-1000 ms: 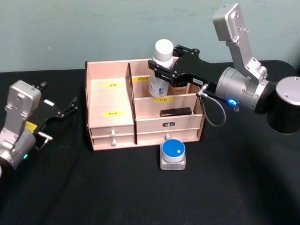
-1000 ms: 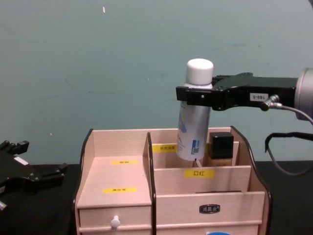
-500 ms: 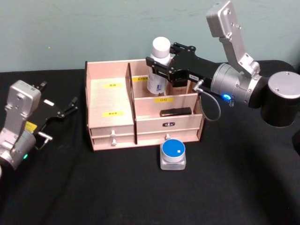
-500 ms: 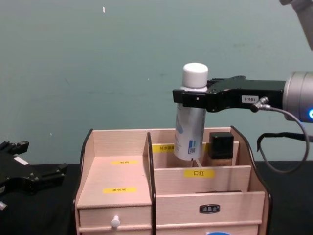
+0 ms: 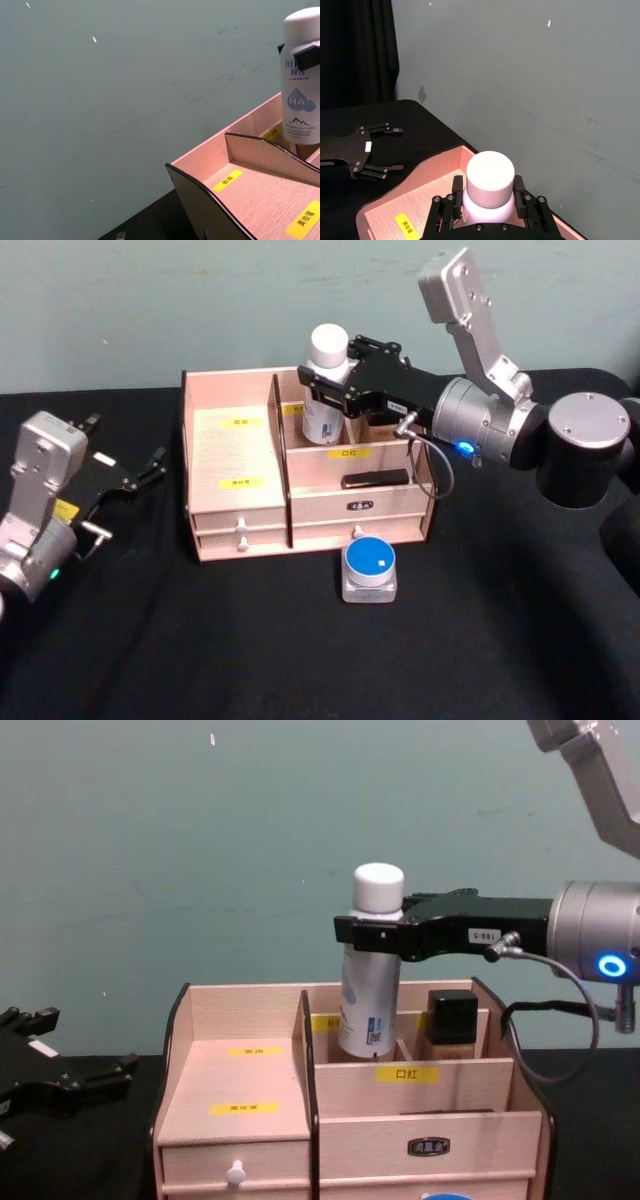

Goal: Pick up the facial cleanser and watermelon frost from the table and place them into the tiered storage box.

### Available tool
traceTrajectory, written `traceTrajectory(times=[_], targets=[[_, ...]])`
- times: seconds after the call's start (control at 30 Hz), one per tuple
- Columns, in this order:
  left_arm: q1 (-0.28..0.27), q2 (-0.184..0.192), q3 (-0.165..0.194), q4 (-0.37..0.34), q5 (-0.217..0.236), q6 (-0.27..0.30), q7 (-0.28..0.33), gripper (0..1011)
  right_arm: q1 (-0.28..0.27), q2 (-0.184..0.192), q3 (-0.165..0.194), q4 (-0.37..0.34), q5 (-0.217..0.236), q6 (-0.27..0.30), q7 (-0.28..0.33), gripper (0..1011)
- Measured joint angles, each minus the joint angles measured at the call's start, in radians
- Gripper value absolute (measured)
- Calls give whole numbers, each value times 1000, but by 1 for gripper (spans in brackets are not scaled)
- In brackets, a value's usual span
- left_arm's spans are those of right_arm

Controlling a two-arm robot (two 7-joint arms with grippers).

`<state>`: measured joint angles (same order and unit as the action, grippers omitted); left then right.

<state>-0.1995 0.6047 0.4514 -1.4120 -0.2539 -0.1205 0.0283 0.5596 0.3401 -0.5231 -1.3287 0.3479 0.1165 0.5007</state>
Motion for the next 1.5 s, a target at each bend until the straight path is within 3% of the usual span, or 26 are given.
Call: traceTrajectory(times=[0.77,1.5], targets=[[0,0,0,0,0,0,0,1010,1,-20,5,31,-21,-10,-4,600],[0,0,0,0,0,0,0,1009,7,-36,8,109,-17,-21,22,600]])
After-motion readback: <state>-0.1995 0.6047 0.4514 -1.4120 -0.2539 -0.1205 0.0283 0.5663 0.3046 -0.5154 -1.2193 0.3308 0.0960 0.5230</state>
